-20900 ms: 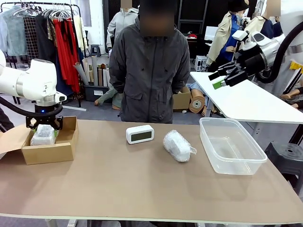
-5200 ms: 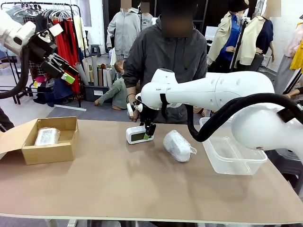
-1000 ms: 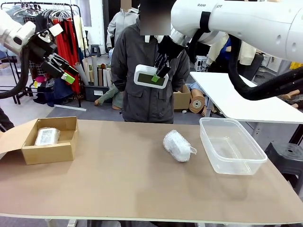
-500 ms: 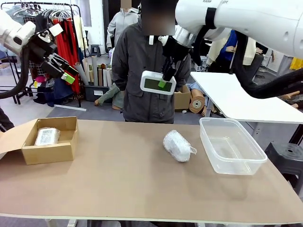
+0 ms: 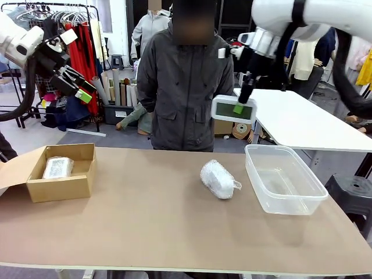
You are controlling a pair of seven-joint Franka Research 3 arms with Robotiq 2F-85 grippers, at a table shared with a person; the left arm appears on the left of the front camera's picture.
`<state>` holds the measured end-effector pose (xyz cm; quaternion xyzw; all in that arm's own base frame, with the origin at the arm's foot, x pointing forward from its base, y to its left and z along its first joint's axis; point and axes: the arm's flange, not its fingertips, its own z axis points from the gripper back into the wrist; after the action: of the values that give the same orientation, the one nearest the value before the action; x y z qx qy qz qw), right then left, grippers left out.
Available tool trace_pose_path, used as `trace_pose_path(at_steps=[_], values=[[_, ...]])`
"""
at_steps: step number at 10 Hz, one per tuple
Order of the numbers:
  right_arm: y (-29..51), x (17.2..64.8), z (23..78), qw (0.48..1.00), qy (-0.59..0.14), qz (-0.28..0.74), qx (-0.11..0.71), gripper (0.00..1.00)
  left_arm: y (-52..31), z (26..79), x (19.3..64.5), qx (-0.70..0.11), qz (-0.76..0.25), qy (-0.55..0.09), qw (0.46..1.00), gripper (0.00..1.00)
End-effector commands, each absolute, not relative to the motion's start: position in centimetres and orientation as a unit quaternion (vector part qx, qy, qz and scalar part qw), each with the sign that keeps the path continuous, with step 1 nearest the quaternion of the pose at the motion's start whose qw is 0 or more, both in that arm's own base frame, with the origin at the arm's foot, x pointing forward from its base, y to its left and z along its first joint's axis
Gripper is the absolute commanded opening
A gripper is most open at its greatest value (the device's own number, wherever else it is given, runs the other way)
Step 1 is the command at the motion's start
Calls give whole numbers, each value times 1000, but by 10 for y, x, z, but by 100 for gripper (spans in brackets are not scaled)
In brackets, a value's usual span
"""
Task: Separate and place wrapped and unwrapped clocks.
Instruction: If the picked Digital clock is wrapped, place it in the Package Box ; if not, place it in the Organizing box.
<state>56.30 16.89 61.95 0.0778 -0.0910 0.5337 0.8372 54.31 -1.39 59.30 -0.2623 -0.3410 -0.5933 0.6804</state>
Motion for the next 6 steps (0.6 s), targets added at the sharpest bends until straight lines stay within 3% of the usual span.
trace_pose_path(at_steps=[1, 6], values=[[119, 549, 607, 889, -90, 442, 78, 0, -14, 593, 541, -262, -597, -342, 676, 100], [16, 532, 561, 931, -108, 345, 57, 0, -14, 593, 541, -262, -597, -342, 676, 100]])
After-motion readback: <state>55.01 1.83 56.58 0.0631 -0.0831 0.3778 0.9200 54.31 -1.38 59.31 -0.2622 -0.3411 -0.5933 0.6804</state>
